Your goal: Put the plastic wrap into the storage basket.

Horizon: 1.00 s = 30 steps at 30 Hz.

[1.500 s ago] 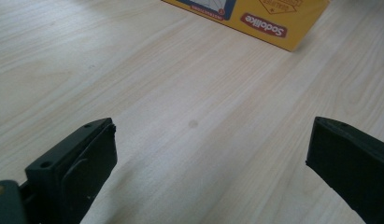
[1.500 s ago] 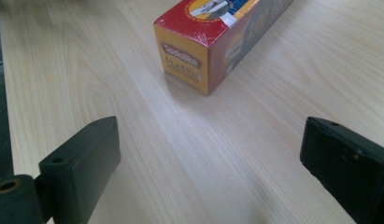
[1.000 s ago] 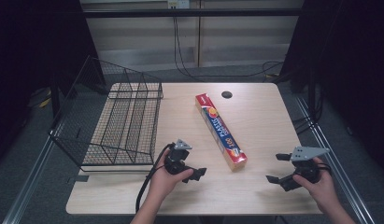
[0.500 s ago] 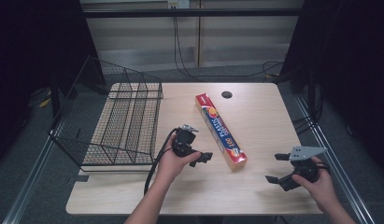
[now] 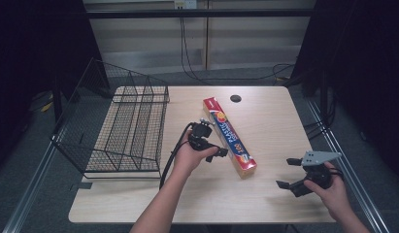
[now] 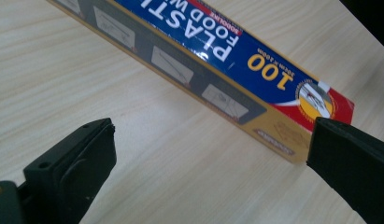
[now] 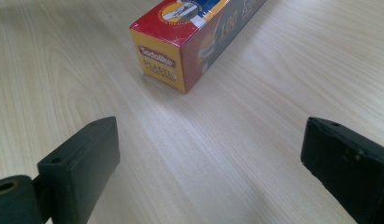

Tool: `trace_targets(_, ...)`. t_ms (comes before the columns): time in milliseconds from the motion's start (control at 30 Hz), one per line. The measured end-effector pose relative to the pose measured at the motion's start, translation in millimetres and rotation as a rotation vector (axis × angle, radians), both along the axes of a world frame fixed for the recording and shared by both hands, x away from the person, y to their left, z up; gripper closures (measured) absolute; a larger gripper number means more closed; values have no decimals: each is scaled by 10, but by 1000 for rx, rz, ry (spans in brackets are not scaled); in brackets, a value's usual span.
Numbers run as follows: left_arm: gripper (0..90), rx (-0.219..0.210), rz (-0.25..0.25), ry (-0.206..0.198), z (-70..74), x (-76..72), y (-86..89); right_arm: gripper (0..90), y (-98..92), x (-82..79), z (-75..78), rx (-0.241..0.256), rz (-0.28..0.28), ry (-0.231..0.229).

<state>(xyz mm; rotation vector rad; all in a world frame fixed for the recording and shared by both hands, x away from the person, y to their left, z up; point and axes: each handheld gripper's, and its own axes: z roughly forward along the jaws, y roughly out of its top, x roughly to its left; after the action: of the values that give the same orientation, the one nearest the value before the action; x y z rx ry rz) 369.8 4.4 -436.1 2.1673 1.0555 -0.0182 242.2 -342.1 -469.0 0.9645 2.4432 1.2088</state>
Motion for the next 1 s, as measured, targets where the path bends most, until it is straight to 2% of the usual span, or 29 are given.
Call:
trace_targets(167,11,25,-1,12,22,94,-79,49,7,5,1,-2,-2,-2)
trace_targets(233,11,20,14,24,29,133,-102,48,10,4,-4,-4,-7,-5)
trace_targets(367,11,24,43,23,42,199,-157,48,0,10,3,-1,0,-10)
trace_targets(467,11,45,31,26,43,239,-175,48,4,11,0,0,-5,-10)
trace_targets(533,12,27,70,22,33,261,-231,48,5,14,1,-2,-2,-11)
trace_targets(900,20,38,103,31,-35,355,-375,48,7,12,2,-5,-3,-15)
trace_targets(933,21,66,92,33,-29,388,-400,48,8,8,4,-8,-1,-15)
trace_targets(1000,21,65,99,32,-19,413,-427,48,7,5,8,-4,-3,-14)
